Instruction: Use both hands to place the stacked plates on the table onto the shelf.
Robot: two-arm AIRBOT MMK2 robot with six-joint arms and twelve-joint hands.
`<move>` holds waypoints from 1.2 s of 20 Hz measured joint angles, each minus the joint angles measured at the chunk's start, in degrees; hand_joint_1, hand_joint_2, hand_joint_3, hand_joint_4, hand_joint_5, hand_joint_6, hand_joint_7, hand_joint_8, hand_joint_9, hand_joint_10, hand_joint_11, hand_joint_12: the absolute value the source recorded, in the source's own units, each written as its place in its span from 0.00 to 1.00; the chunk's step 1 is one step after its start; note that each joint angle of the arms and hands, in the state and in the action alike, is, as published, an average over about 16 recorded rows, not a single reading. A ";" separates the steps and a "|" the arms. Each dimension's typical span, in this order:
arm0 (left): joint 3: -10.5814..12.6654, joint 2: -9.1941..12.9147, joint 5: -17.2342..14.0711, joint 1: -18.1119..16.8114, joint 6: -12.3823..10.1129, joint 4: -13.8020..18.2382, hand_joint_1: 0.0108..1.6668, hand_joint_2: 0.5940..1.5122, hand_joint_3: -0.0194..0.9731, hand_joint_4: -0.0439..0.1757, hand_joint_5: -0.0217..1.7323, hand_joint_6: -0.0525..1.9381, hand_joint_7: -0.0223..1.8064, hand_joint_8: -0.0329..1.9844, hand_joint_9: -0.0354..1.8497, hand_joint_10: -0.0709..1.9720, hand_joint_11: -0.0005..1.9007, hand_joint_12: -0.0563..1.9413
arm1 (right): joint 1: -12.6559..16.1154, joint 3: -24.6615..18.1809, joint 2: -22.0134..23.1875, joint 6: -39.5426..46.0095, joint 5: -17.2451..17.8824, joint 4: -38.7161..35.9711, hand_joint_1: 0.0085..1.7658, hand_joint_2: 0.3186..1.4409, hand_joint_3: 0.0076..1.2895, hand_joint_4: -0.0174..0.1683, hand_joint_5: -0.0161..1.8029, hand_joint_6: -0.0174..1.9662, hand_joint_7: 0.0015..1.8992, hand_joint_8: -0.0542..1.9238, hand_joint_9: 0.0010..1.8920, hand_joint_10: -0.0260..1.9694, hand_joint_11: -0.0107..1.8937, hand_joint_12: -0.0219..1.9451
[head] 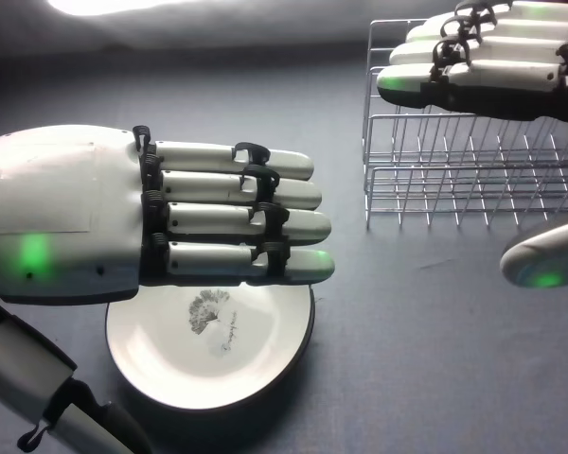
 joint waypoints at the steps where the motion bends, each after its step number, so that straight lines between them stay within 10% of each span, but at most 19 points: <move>1: 0.21 -0.08 -0.04 -0.30 -0.79 0.80 0.01 0.38 0.04 0.18 0.05 0.06 0.04 0.04 0.05 0.06 0.03 0.05 | -0.03 0.02 -0.02 0.00 0.03 -0.02 0.05 0.63 0.01 0.08 0.09 0.06 0.07 0.07 0.07 0.06 0.09 0.11; 15: 8.87 -2.44 -1.65 -5.00 -12.06 21.02 0.01 0.35 0.03 0.19 0.02 0.03 0.02 0.01 0.03 0.04 0.01 0.02 | -2.03 0.34 -0.76 -0.14 -0.06 -0.06 0.07 0.61 0.01 0.08 0.06 0.02 0.04 0.03 0.03 0.02 0.02 0.14; 24: 15.26 -4.27 -5.02 -3.14 -14.09 30.17 0.00 0.31 0.03 0.19 0.02 0.03 0.02 0.01 0.03 0.04 0.01 0.02 | -4.78 0.45 -2.11 -0.54 -0.34 0.04 0.21 0.56 0.01 0.08 0.06 0.02 0.04 0.03 0.04 0.02 0.02 0.18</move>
